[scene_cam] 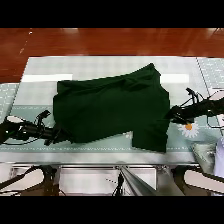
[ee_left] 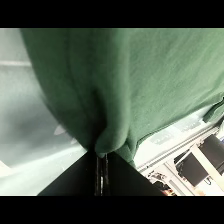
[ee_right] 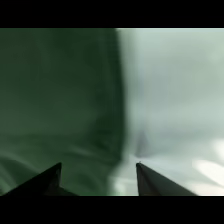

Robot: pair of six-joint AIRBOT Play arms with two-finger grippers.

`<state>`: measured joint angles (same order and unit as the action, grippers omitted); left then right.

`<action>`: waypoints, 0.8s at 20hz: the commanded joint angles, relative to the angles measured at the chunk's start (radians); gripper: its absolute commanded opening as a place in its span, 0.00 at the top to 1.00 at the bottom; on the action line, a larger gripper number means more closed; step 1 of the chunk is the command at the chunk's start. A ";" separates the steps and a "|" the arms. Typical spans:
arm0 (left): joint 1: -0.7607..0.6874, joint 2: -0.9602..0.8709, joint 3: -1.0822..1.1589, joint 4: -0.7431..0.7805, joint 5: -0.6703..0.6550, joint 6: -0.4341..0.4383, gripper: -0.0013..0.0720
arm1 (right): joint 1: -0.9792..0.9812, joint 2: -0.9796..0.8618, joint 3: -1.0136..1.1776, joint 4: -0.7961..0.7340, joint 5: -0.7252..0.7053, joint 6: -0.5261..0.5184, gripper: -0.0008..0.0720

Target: Fold the shirts.

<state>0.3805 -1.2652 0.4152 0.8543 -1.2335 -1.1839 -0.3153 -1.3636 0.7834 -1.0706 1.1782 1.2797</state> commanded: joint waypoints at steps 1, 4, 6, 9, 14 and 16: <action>0.000 0.000 0.002 0.000 0.074 0.007 0.96 | 0.083 0.001 -0.056 0.017 -0.167 0.043 0.29; 0.000 0.006 0.041 -0.026 0.060 0.025 0.96 | 0.179 0.003 -0.042 0.022 -0.203 0.064 0.94; 0.000 0.055 0.136 -0.049 0.035 0.024 0.96 | 0.191 0.049 0.025 0.018 -0.150 0.034 0.94; 0.000 0.186 0.373 -0.158 0.009 0.024 0.96 | 0.166 0.225 0.217 0.050 -0.102 0.025 0.94; -0.001 0.414 0.882 -0.411 0.102 0.024 0.96 | 0.167 0.520 0.649 0.074 -0.207 0.029 0.94; 0.000 0.492 1.071 -0.408 0.176 0.024 0.96 | 0.167 0.581 0.826 0.045 -0.226 0.053 0.94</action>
<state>0.3801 -0.8848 1.2247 0.5285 -1.1519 -1.1606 -0.1493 -0.8967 1.3788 -1.0126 0.9993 1.3102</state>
